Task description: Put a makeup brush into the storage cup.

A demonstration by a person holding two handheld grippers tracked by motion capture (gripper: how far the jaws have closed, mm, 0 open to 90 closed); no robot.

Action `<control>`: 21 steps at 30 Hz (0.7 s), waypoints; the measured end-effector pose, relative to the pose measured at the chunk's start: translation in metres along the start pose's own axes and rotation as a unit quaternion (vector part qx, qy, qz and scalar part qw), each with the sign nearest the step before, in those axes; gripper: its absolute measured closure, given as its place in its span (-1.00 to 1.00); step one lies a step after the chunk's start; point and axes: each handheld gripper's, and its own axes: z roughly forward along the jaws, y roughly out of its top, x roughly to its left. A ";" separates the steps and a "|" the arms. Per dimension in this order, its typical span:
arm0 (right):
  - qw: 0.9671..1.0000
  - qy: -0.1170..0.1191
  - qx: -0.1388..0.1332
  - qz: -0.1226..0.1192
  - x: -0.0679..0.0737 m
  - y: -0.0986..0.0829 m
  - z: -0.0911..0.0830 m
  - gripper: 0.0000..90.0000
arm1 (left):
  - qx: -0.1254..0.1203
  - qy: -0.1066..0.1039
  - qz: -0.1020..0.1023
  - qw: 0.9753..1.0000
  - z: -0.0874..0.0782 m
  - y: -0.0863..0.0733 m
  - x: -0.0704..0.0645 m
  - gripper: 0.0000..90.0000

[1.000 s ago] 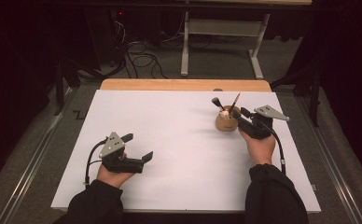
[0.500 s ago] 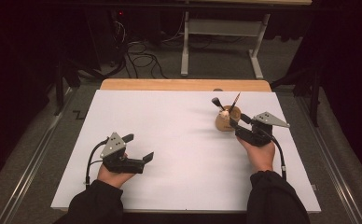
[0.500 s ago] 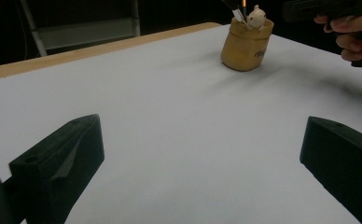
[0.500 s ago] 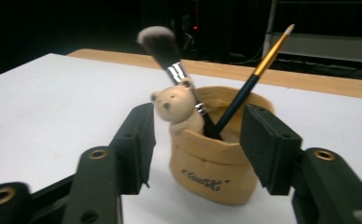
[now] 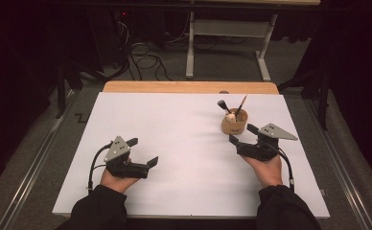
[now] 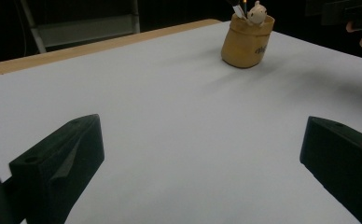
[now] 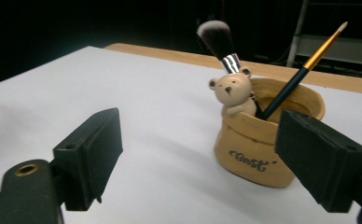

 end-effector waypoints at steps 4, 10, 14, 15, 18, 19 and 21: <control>1.000 0.004 -0.010 -0.004 0.006 -0.004 -0.012 -0.89 | 0.001 0.000 -0.001 1.000 0.000 0.000 0.000 -0.99; 1.000 0.003 -0.015 -0.007 0.013 -0.012 -0.034 -0.99 | 0.000 -0.001 -0.002 1.000 0.000 -0.001 -0.002 -0.99; 1.000 -0.001 -0.022 -0.010 0.017 -0.018 -0.049 -0.99 | 0.002 -0.002 -0.001 1.000 0.000 -0.001 -0.004 -0.99; 1.000 -0.002 -0.024 -0.011 0.018 -0.019 -0.053 -0.99 | 0.003 -0.002 0.000 1.000 0.000 -0.001 -0.004 -0.99; 0.999 -0.006 -0.028 -0.016 0.020 -0.026 -0.064 -0.99 | 0.004 0.001 -0.004 1.000 -0.004 -0.003 -0.006 -0.99; 0.999 -0.008 -0.026 -0.018 0.020 -0.029 -0.066 -0.99 | 0.004 0.001 -0.004 1.000 -0.005 -0.004 -0.006 -0.99; 0.999 -0.009 -0.025 -0.020 0.022 -0.032 -0.071 -0.99 | 0.007 0.000 -0.005 1.000 -0.008 -0.006 -0.007 -0.99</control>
